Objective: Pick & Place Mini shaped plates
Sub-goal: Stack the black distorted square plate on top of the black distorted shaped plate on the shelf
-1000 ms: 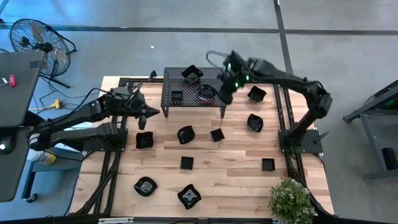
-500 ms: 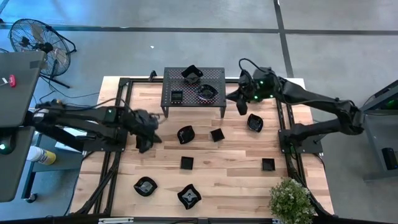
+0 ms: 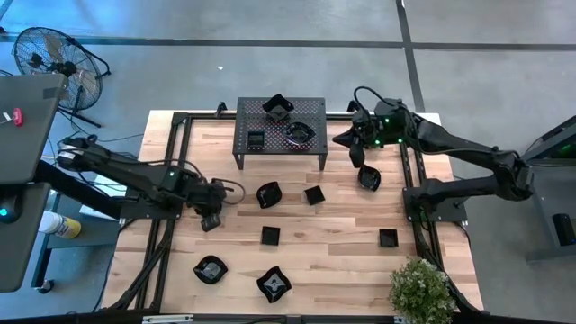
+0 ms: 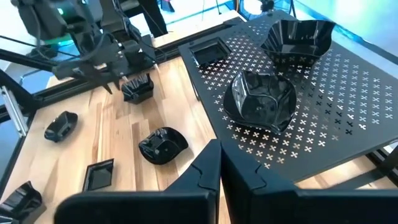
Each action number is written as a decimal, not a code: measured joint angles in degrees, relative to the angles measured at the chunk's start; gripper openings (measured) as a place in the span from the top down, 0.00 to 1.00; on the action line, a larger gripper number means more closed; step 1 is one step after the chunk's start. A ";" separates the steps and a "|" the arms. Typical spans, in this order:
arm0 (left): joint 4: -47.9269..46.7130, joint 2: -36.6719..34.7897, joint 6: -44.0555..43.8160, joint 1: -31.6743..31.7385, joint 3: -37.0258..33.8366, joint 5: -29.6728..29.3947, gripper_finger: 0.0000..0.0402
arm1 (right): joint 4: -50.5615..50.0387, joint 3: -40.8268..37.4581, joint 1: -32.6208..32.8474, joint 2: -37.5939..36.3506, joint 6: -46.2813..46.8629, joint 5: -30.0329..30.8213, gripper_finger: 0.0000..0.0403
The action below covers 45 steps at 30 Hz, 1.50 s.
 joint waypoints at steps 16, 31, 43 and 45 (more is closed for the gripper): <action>-1.63 14.51 2.90 0.00 -0.02 -2.13 0.72 | 0.29 0.02 0.00 0.00 -1.51 0.21 0.99; -3.43 15.76 7.35 0.03 1.09 -0.41 0.98 | 0.46 0.02 -0.02 0.02 -2.46 1.92 1.00; -17.03 12.97 22.38 0.19 25.53 -1.80 1.00 | 0.67 0.04 -0.02 0.02 -3.66 1.91 0.99; -20.08 11.94 23.26 1.39 30.32 -2.64 1.00 | 0.87 0.04 -0.02 0.02 -3.74 1.91 0.99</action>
